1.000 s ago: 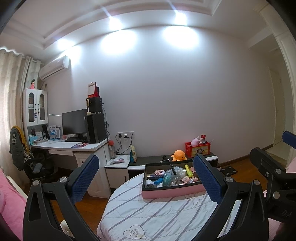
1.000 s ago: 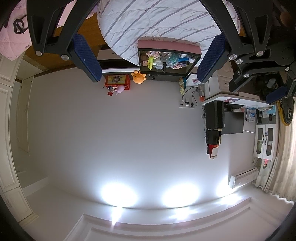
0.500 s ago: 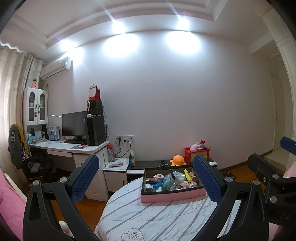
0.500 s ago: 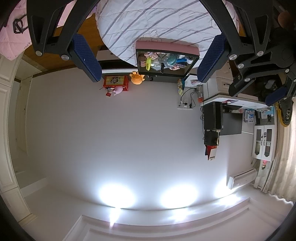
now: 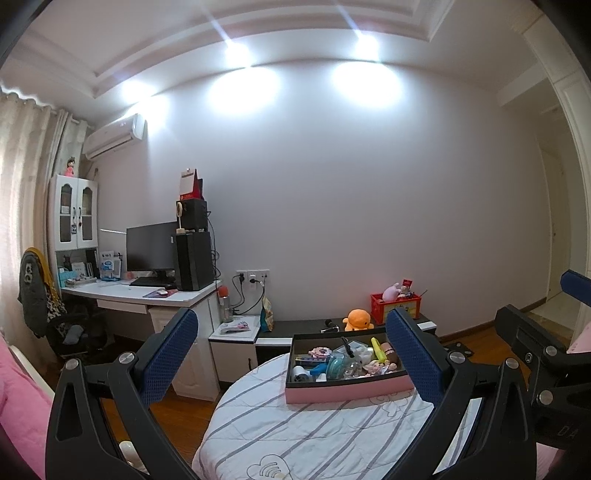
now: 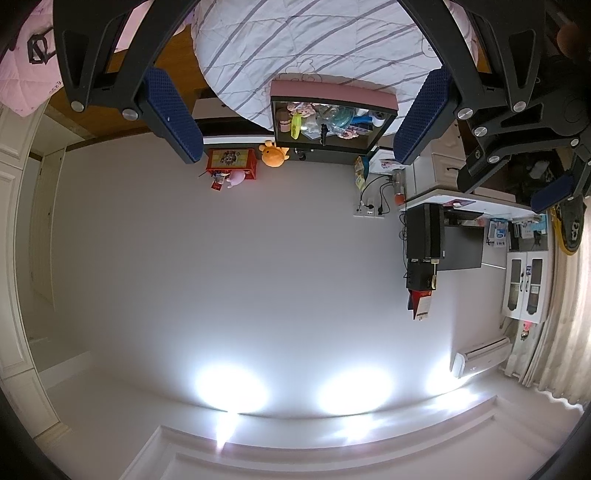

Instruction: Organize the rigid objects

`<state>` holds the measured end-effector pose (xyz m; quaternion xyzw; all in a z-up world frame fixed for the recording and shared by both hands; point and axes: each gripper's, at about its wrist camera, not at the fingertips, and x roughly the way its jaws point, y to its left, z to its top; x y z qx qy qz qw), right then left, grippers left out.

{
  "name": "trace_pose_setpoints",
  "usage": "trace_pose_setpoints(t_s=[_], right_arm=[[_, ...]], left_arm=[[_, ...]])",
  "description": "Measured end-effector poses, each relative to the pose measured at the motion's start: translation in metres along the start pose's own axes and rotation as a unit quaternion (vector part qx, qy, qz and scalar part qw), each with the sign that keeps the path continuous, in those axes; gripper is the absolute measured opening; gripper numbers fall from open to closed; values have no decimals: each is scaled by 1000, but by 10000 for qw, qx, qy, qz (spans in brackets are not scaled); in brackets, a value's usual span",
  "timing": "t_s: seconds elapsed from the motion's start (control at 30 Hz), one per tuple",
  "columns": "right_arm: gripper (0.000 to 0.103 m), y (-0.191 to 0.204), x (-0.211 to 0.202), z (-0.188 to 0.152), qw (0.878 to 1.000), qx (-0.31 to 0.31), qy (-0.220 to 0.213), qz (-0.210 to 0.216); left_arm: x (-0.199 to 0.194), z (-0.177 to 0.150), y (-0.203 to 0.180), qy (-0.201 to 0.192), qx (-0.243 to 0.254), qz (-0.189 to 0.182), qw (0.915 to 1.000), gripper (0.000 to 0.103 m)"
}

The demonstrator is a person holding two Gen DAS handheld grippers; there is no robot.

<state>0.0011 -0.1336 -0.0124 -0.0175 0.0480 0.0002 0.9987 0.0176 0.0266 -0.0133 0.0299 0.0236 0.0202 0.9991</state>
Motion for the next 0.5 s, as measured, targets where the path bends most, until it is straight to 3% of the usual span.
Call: trace_pose_setpoints(t_s=[0.5], right_arm=[[103, -1, 3, 4, 10000, -25, 10, -6]], left_arm=[[0, 3, 0, 17, 39, 52, 10000, 103]])
